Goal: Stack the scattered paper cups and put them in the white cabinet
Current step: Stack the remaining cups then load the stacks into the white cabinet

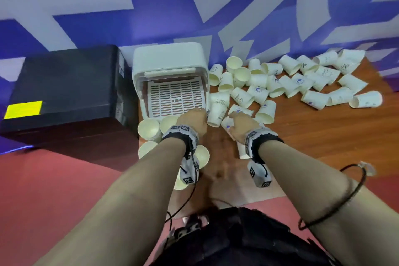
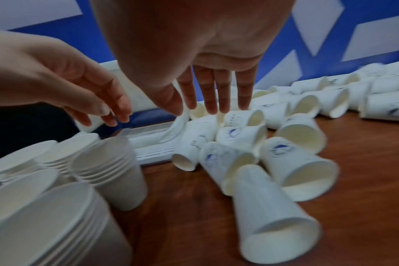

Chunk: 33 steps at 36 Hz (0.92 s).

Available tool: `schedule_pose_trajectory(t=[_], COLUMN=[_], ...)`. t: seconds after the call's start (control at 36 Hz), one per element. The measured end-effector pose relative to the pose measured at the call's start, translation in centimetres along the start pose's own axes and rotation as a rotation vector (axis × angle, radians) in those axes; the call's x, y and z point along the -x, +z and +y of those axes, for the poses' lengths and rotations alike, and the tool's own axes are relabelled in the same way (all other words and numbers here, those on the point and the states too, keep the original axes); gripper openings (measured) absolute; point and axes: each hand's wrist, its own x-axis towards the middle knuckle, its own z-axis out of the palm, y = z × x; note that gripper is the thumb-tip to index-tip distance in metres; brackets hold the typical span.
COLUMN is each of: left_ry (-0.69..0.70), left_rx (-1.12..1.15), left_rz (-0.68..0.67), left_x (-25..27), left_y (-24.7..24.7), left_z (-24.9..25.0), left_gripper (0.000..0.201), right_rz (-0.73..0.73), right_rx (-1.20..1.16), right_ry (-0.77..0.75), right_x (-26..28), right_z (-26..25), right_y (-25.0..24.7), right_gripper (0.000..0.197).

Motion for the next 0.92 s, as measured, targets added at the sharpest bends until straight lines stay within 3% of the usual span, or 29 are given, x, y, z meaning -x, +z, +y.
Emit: schedule_pose_trajectory(t=[0.14,0.36,0.53,0.61,0.69,0.78,0.92], left_ry=[0.018,-0.055,-0.266,-0.335,-0.412,-0.399,-0.420], left_rx=[0.001,0.017,0.019,0.022,0.033,0.123,0.081], left_rz=[-0.116,-0.079,-0.053,-0.030,-0.006,0.020,0.049], left_x=[-2.4,-8.1,-12.3,-12.9,-13.0,-13.1,-13.7], left_y=[0.8,2.4,4.8,6.5,7.9,8.7,9.0], left_z=[3.6,9.5,14.0,15.5,16.4,16.7,17.1], left_gripper=[0.040,0.033,0.039,0.054,0.063,0.060,0.056], right_rz=[0.000,-0.022,-0.062,-0.099,-0.104,-0.121,-0.157], right_rx=[-0.011,-0.008,0.004,0.030,0.123,0.116,0.076], right_ry=[0.077,0.002,-0.046,-0.079,-0.135,-0.167,-0.165], right_x=[0.0,-4.8,-8.7,-10.1,-10.6,-10.9,-11.3], right_z=[4.9,11.4,17.5,20.0,21.3,21.8,21.7], right_y=[-0.9,-2.5,-3.5,-3.0,-2.3,-1.6,-0.9], right_gripper=[0.039,0.035,0.048,0.059,0.061,0.067,0.071])
